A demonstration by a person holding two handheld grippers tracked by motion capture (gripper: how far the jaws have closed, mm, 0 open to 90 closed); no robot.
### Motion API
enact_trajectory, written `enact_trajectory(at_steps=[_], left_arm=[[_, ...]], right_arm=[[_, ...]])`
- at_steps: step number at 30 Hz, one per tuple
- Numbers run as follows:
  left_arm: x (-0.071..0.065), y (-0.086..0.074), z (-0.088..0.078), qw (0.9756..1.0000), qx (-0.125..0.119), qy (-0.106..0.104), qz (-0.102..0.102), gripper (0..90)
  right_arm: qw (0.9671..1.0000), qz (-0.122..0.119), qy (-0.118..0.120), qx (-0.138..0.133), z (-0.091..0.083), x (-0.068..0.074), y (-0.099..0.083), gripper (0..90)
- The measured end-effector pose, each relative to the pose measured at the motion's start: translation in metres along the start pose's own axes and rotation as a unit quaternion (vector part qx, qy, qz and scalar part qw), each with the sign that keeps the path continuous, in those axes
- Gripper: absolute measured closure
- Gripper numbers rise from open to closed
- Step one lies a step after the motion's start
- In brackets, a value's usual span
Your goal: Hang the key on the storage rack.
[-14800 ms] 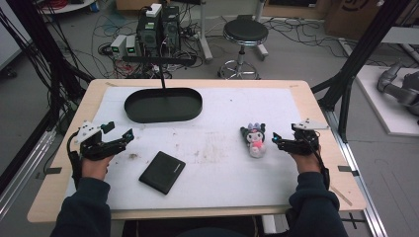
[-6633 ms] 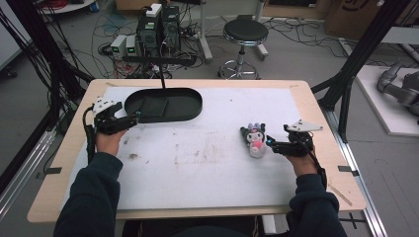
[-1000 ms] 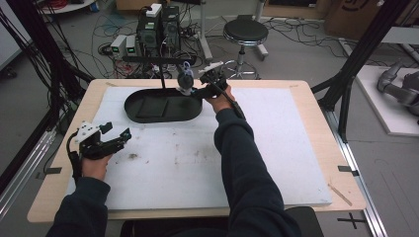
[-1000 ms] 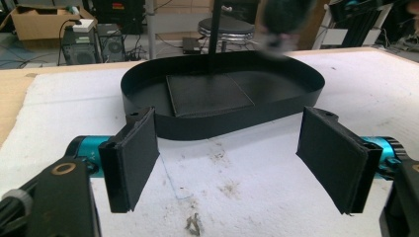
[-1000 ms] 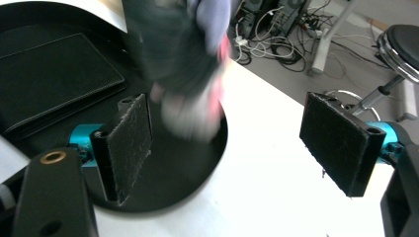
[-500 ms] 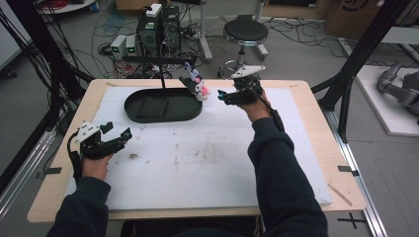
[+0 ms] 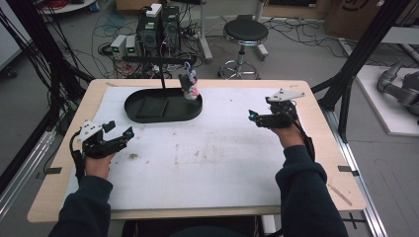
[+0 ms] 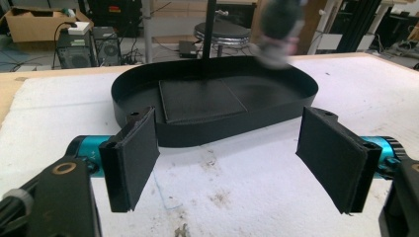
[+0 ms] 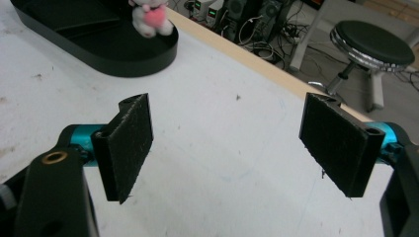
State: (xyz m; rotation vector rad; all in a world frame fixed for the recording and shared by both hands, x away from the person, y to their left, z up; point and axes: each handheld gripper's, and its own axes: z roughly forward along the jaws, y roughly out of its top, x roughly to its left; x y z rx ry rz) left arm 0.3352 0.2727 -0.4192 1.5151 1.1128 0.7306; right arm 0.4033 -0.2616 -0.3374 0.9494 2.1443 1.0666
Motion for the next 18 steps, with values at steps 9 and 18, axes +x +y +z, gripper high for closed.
enact_trajectory(at_steps=[9, 18], left_arm=[[0.001, 0.000, 0.001, 1.0000, -0.008, 0.006, -0.002, 24.2], [-0.002, 0.001, 0.000, 0.9999, -0.011, -0.001, 0.007, 24.1]], right_arm=[[0.9993, 0.035, -0.011, 0.009, -0.016, -0.007, -0.049, 21.1], [0.9988, 0.027, -0.037, 0.015, -0.018, -0.001, -0.077, 20.8]])
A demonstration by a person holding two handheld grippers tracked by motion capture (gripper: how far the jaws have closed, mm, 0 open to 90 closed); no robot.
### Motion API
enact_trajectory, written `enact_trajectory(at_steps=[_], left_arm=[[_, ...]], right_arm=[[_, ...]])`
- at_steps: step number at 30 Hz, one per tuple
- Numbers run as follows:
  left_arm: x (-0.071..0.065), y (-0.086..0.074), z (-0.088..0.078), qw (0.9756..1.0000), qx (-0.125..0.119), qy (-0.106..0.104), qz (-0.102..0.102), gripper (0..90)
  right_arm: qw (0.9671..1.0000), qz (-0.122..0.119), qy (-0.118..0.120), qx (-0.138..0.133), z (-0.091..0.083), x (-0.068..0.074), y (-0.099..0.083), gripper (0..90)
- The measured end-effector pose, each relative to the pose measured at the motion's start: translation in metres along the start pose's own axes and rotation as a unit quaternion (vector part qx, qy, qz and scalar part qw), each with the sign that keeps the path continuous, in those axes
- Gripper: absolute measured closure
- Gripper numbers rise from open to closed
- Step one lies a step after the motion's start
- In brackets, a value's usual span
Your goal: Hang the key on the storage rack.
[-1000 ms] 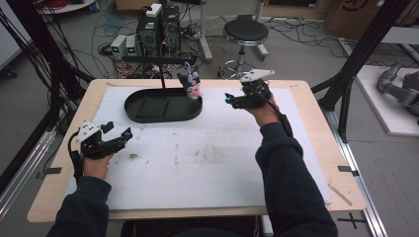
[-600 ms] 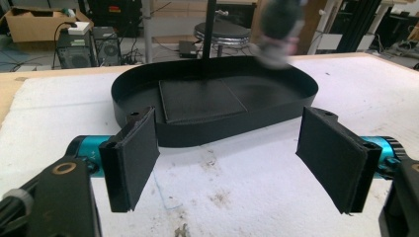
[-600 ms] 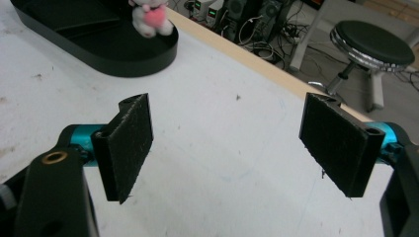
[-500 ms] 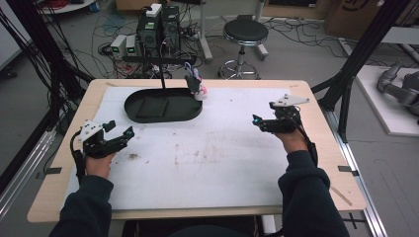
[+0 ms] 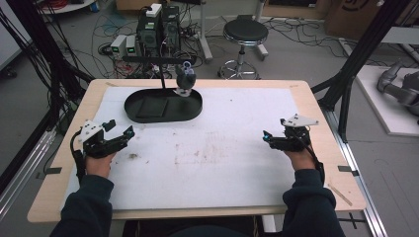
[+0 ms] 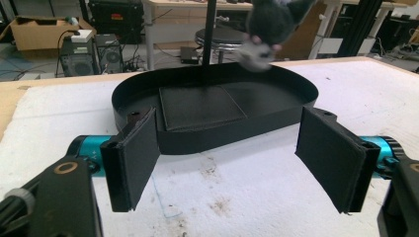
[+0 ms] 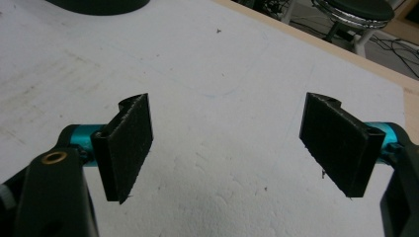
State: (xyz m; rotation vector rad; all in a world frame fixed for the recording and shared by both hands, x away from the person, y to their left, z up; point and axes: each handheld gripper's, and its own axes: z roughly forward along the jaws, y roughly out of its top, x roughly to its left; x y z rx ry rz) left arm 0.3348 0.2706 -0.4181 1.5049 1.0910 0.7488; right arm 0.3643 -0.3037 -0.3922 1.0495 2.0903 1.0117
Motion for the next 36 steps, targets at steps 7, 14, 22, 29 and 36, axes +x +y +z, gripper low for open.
enact_trajectory(at_steps=[7, 14, 22, 29, 36], left_arm=[[-0.0024, 0.0005, 0.0004, 1.0000, 0.001, -0.006, 0.005, 24.0], [-0.0026, 0.0004, 0.0007, 0.9999, 0.000, -0.010, 0.004, 24.0], [-0.0020, -0.0001, 0.0017, 0.9999, 0.003, -0.010, 0.007, 24.0], [-0.0021, -0.0004, 0.0026, 0.9999, 0.005, -0.012, 0.007, 24.0], [-0.0003, -0.0012, 0.0035, 0.9999, 0.005, -0.008, 0.004, 24.0]], right_arm=[[1.0000, 0.000, -0.006, 0.000, -0.0015, 0.0012, -0.0061, 20.7], [0.9999, 0.011, -0.012, -0.004, -0.0050, -0.0014, -0.0080, 20.7], [0.9997, 0.019, -0.016, 0.005, -0.0048, -0.0034, -0.0108, 20.7], [0.9998, 0.014, -0.015, 0.007, -0.0060, -0.0029, -0.0129, 20.7], [0.9997, 0.017, -0.014, 0.005, -0.0056, -0.0038, -0.0130, 20.7]])
